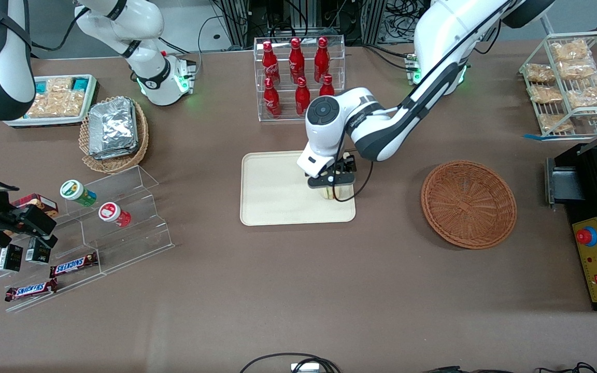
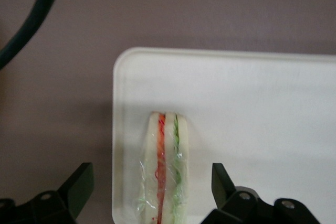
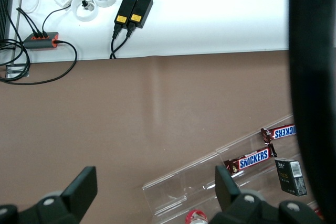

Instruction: Place sandwich from basket to tray

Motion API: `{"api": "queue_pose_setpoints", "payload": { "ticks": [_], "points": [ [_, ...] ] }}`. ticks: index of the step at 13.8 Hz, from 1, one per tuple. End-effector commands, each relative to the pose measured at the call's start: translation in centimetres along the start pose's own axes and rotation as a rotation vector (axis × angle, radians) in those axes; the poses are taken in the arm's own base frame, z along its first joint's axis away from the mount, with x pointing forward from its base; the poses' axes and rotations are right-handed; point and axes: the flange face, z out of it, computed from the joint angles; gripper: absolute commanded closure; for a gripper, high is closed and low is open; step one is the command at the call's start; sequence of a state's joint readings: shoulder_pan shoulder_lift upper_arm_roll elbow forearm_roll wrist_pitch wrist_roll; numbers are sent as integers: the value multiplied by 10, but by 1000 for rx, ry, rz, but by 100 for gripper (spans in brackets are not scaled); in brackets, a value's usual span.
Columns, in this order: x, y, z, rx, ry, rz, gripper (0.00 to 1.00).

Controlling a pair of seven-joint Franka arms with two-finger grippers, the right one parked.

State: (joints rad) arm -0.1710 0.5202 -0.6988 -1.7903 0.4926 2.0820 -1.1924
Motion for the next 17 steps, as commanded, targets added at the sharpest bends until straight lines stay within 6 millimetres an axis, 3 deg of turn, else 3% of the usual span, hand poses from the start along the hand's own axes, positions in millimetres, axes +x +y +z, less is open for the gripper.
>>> {"api": "queue_pose_setpoints", "payload": {
  "ticks": [1,3,8,14,17],
  "points": [
    [37,-20,-35,52,17,-125,1],
    [60,-47,-48,76,28,-194,1],
    [124,-126,-47,85,25,-328,1],
    [155,-187,-67,105,18,-324,1],
    [167,-224,-90,61,-7,-299,1]
  ]
}}
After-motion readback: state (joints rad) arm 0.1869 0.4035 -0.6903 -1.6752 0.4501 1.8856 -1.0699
